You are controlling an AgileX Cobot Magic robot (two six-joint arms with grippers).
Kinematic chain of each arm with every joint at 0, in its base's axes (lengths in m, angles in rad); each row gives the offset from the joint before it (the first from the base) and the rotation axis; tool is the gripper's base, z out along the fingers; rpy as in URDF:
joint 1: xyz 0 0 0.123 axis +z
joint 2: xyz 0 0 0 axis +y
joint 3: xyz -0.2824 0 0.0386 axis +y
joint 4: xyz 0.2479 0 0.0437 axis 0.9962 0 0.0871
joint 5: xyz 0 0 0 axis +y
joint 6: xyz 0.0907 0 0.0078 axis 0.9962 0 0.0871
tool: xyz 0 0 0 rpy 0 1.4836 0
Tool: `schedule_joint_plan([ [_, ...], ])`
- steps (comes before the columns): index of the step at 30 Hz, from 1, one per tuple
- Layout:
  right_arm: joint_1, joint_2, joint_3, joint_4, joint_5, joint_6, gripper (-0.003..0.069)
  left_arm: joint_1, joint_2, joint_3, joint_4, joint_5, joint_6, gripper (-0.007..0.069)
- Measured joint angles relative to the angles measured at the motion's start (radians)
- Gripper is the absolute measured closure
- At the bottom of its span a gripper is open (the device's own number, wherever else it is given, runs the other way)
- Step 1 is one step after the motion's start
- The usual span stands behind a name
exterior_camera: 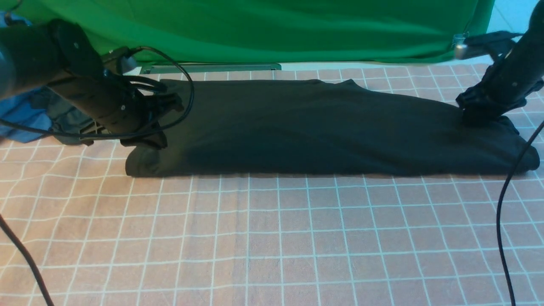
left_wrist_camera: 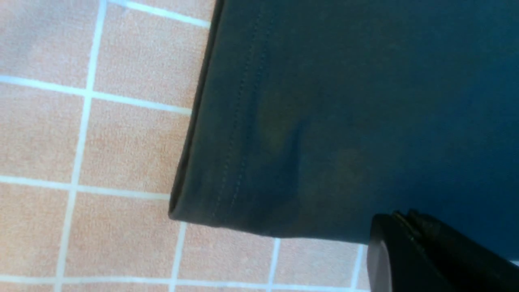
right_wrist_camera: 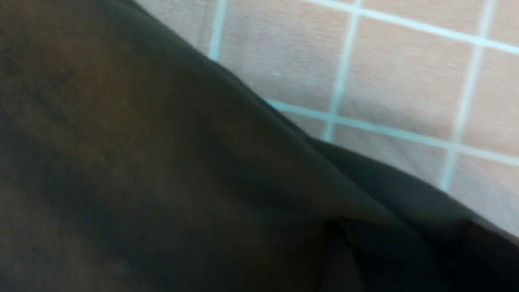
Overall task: Fold a long-sleeved shirt over a pink coffee tablecloth.
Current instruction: 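Pull the folded dark garment lengthwise by its ends to straighten it flat on the table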
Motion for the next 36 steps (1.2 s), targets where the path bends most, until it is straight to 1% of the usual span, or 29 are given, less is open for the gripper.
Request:
schedule_joint_plan([
  [3, 0.011, 0.008, 0.0, 0.0, -0.007, -0.01, 0.0252, -0.003, -0.007, 0.0, 0.0, 0.001, 0.0, 0.0612],
  [5, 0.018, 0.009, 0.0, 0.0, -0.006, -0.012, 0.0344, -0.006, -0.008, 0.0, -0.004, 0.004, 0.002, 0.0612],
  [7, 0.019, 0.01, 0.0, 0.0, 0.001, -0.014, 0.0492, -0.008, -0.008, 0.0, -0.004, 0.004, 0.003, 0.0612],
  [8, 0.019, 0.01, -0.002, 0.0, 0.007, -0.014, 0.0551, -0.008, -0.008, 0.0, -0.004, 0.006, 0.003, 0.0612],
  [9, 0.019, 0.01, -0.005, -0.001, 0.016, -0.013, 0.0581, -0.008, -0.008, 0.0, -0.004, 0.008, 0.003, 0.0612],
  [11, 0.019, 0.008, -0.019, -0.014, 0.044, -0.004, 0.0606, -0.008, -0.008, 0.0, -0.004, 0.011, 0.004, 0.0612],
  [16, 0.019, -0.019, -0.058, -0.055, 0.098, 0.011, 0.0608, -0.009, -0.008, 0.0, -0.004, 0.014, 0.007, 0.0612],
  [19, 0.019, -0.034, -0.082, -0.107, 0.102, 0.03, 0.0608, -0.009, -0.008, 0.0, -0.006, 0.014, 0.008, 0.0612],
  [23, 0.02, -0.035, -0.088, -0.161, 0.06, 0.058, 0.0604, -0.009, -0.008, 0.0, -0.006, 0.014, 0.008, 0.0612],
  [27, 0.02, -0.025, -0.088, -0.176, 0.021, 0.074, 0.0579, -0.009, -0.008, 0.0, -0.007, 0.019, 0.009, 0.0612],
  [30, 0.02, -0.005, -0.088, -0.189, -0.014, 0.08, 0.0531, -0.009, -0.008, 0.0, -0.007, 0.027, 0.009, 0.0612],
  [31, 0.02, 0.006, -0.088, -0.196, -0.034, 0.083, 0.05, -0.009, -0.008, 0.0, -0.007, 0.03, 0.01, 0.0612],
  [32, 0.02, 0.022, -0.088, -0.205, -0.062, 0.093, 0.0447, -0.009, -0.008, 0.0, -0.007, 0.038, 0.012, 0.0612],
  [35, 0.02, 0.04, -0.088, -0.221, -0.086, 0.114, 0.0328, -0.009, -0.008, 0.0, -0.007, 0.049, 0.017, 0.0612],
  [36, 0.02, 0.04, -0.088, -0.232, -0.082, 0.121, 0.0301, -0.009, -0.008, 0.0, -0.007, 0.052, 0.018, 0.0612],
])
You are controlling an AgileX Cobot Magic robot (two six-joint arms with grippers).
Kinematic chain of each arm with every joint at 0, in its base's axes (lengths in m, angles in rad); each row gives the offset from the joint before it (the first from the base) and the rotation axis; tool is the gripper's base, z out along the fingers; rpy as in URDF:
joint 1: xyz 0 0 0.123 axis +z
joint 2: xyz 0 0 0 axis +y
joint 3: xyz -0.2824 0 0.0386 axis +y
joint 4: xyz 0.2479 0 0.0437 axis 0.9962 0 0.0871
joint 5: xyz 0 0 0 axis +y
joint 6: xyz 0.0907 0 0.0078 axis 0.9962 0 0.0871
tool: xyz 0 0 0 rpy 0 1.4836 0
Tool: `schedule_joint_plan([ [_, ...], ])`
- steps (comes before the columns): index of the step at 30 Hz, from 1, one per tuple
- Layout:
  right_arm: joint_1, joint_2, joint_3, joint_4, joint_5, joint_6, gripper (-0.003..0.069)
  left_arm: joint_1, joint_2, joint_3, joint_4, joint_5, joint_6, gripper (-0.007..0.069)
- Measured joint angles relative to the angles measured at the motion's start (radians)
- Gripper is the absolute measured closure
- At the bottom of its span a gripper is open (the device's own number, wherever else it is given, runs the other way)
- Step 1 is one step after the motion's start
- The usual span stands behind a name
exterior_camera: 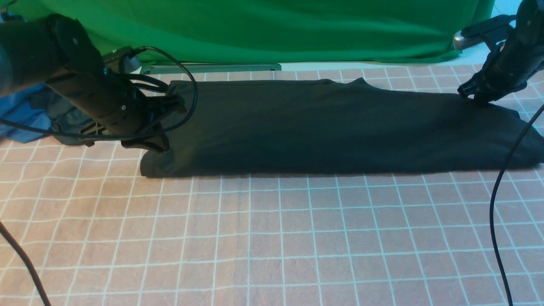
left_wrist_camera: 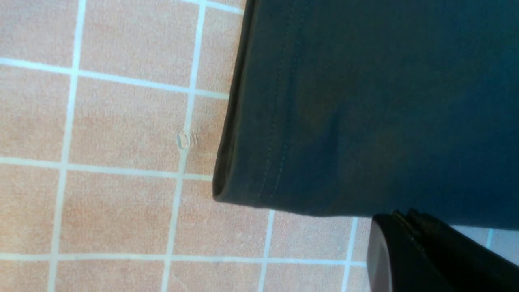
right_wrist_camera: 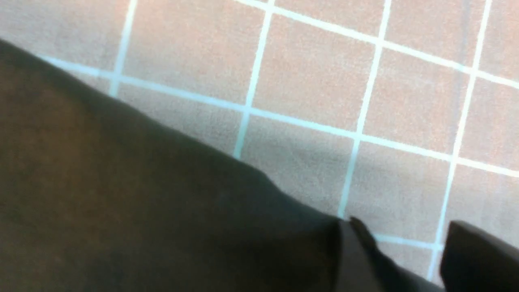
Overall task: Fold a long-sleeved shirt over a pink coffee tablecloth.
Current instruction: 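Pull the folded dark garment lengthwise by its ends to straighten it flat on the table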
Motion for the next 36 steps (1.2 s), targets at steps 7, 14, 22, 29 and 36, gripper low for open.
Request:
schedule_joint_plan([
  [7, 0.001, -0.068, -0.015, -0.059, 0.084, 0.08, 0.048, 0.0, -0.021, 0.0, 0.0, -0.013, 0.0, 0.0612],
  [14, 0.001, -0.267, -0.023, 0.144, 0.142, 0.028, 0.0622, 0.0, -0.064, 0.001, 0.007, -0.04, -0.03, 0.0612],
  [22, 0.01, -0.31, -0.027, 0.293, 0.259, -0.041, 0.0622, 0.0, -0.052, 0.001, 0.156, -0.013, -0.105, 0.0608],
  [29, 0.01, -0.309, -0.027, 0.303, 0.278, -0.047, 0.0622, 0.0, 0.022, 0.001, 0.172, -0.081, -0.11, 0.0321],
  [36, 0.01, -0.309, -0.027, 0.305, 0.278, -0.049, 0.0622, 0.0, 0.116, 0.001, 0.173, -0.096, -0.112, -0.0001],
])
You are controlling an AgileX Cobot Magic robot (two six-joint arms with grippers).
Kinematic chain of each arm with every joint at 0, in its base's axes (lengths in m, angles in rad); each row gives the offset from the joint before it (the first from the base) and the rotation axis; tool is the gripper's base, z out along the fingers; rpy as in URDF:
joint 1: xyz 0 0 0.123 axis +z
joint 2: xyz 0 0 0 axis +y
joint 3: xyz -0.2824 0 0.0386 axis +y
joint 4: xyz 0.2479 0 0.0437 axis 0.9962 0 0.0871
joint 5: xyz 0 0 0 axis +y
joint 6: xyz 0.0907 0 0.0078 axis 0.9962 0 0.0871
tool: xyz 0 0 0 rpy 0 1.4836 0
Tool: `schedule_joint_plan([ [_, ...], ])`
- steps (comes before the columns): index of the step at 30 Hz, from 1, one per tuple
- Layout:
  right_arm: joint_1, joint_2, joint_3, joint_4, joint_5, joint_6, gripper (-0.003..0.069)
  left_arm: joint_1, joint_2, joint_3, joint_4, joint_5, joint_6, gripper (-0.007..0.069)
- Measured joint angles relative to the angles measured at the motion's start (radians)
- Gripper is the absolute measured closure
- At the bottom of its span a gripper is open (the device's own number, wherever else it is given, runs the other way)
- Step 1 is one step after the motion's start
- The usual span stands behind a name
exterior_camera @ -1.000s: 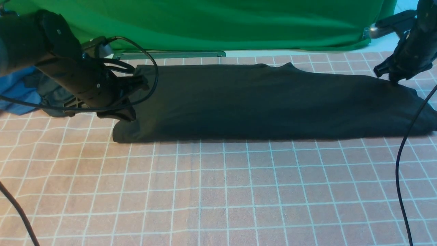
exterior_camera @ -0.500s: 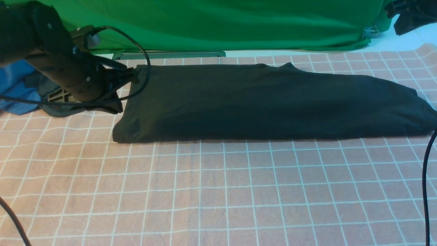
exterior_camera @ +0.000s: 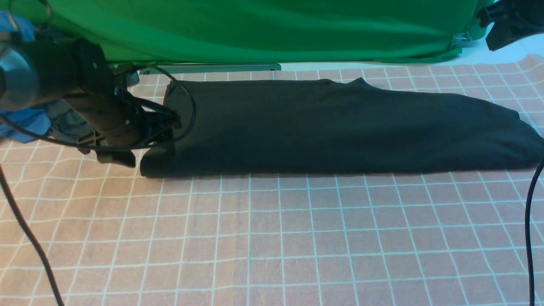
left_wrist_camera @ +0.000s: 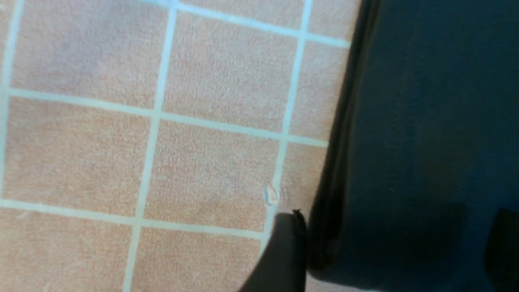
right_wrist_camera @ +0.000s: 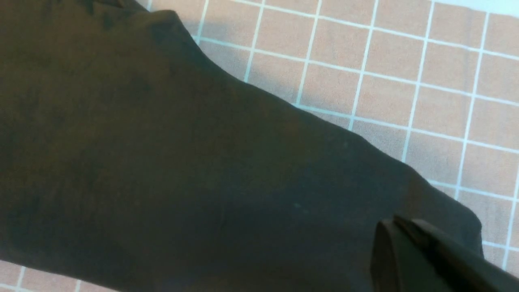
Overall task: Fold a long-sleeved shirt over a pink coffee tablecloth.
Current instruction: 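Pull the folded dark garment lengthwise by its ends to straighten it flat on the table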
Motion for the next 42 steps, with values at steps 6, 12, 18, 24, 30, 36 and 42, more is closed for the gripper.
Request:
schedule_joint_plan([
  [6, 0.0, 0.0, 0.0, 0.0, -0.019, 0.0, 0.0622, 0.0, 0.043, 0.0, -0.005, 0.002, -0.002, 0.0033],
  [12, -0.002, 0.0, 0.0, -0.008, -0.007, 0.012, 0.0622, -0.001, 0.046, -0.004, -0.029, 0.008, -0.004, 0.0455],
  [18, -0.07, 0.001, 0.0, -0.018, 0.065, 0.057, 0.0587, -0.002, 0.008, -0.002, 0.05, 0.051, -0.014, 0.0503],
  [24, -0.176, 0.001, 0.057, -0.034, 0.075, 0.136, 0.0347, -0.002, -0.075, -0.002, 0.098, 0.072, -0.031, 0.0503],
  [30, -0.191, 0.042, 0.207, -0.057, 0.057, 0.133, 0.0147, -0.002, -0.099, -0.002, 0.101, 0.069, -0.031, 0.0503],
  [36, -0.191, 0.151, 0.247, -0.045, 0.018, 0.135, 0.0102, -0.002, -0.099, -0.002, 0.101, 0.078, -0.031, 0.0503],
  [42, -0.182, 0.227, 0.247, -0.017, 0.008, 0.127, 0.0169, -0.001, -0.099, -0.002, 0.096, 0.08, -0.031, 0.0503],
])
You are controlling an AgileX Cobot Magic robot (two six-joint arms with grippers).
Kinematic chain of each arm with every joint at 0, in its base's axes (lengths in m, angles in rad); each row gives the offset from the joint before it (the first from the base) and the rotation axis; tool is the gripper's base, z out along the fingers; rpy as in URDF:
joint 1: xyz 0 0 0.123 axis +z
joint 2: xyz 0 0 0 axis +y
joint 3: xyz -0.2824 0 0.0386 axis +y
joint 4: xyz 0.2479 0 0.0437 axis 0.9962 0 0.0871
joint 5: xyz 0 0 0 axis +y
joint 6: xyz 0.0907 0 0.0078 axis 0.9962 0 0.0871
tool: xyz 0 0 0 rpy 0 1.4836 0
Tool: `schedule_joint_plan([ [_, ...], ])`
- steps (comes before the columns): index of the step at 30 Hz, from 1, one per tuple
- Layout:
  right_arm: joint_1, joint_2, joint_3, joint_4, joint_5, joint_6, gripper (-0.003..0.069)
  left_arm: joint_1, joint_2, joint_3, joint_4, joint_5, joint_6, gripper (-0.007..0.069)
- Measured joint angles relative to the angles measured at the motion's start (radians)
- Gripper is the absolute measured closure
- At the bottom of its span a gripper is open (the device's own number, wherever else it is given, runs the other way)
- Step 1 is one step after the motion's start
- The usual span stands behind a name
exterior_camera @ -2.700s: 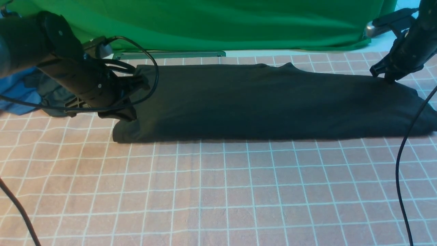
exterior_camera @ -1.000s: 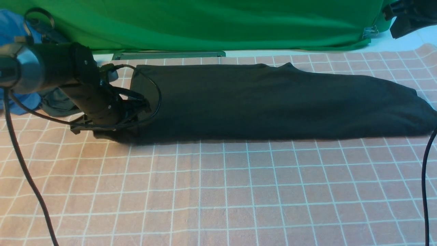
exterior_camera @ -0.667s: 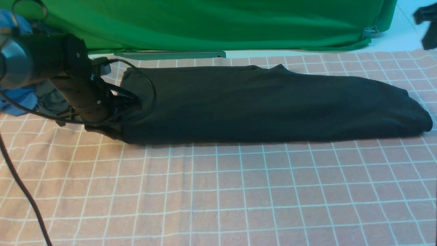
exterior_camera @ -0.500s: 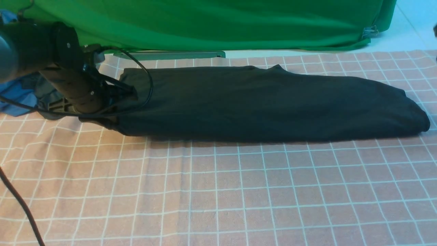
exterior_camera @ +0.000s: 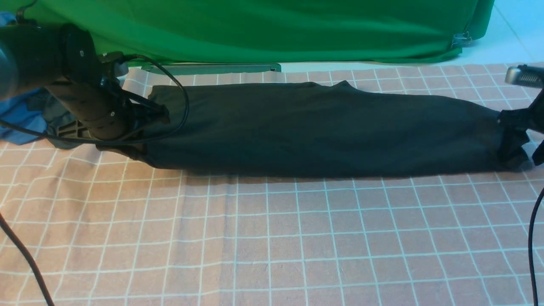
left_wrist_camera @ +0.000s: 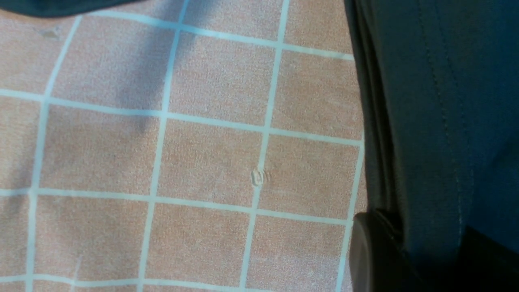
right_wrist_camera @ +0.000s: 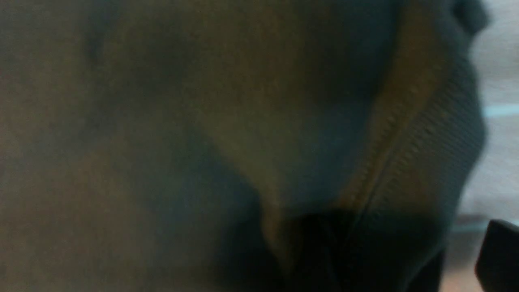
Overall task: Fold a long-sleeved shirt over a pink coffee tablecloth.
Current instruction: 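Pull the folded dark garment lengthwise by its ends to straighten it flat on the table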
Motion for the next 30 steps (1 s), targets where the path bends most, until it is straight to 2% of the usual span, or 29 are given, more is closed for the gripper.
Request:
schedule_joint_plan([
  [2, 0.002, 0.001, 0.0, 0.013, -0.003, -0.024, 0.0302, 0.0, 0.0, 0.0, -0.012, 0.0, 0.0, 0.0503],
  [3, 0.006, 0.002, 0.0, 0.023, -0.003, -0.052, 0.0421, 0.0, -0.001, 0.0, -0.022, 0.0, 0.0, 0.0503],
  [4, 0.009, 0.002, 0.0, 0.029, -0.003, -0.063, 0.0492, 0.0, -0.001, 0.0, -0.022, 0.0, 0.001, 0.0503],
  [5, 0.011, 0.002, 0.0, 0.034, -0.002, -0.078, 0.0547, 0.0, -0.005, 0.0, -0.027, 0.0, 0.007, 0.0503],
  [6, 0.011, -0.003, 0.0, 0.041, 0.006, -0.087, 0.0573, 0.0, -0.012, 0.0, -0.022, 0.008, 0.009, 0.0503],
  [15, 0.011, -0.201, 0.037, 0.059, 0.061, -0.081, 0.0579, 0.055, -0.156, -0.001, 0.008, 0.162, -0.006, 0.0503],
  [20, 0.012, -0.378, 0.199, 0.054, 0.074, -0.072, 0.0579, 0.114, -0.223, 0.039, -0.012, 0.29, -0.011, 0.0503],
  [30, 0.012, -0.527, 0.613, 0.012, 0.072, -0.048, 0.0579, 0.139, -0.385, 0.397, -0.053, 0.291, -0.019, 0.0503],
])
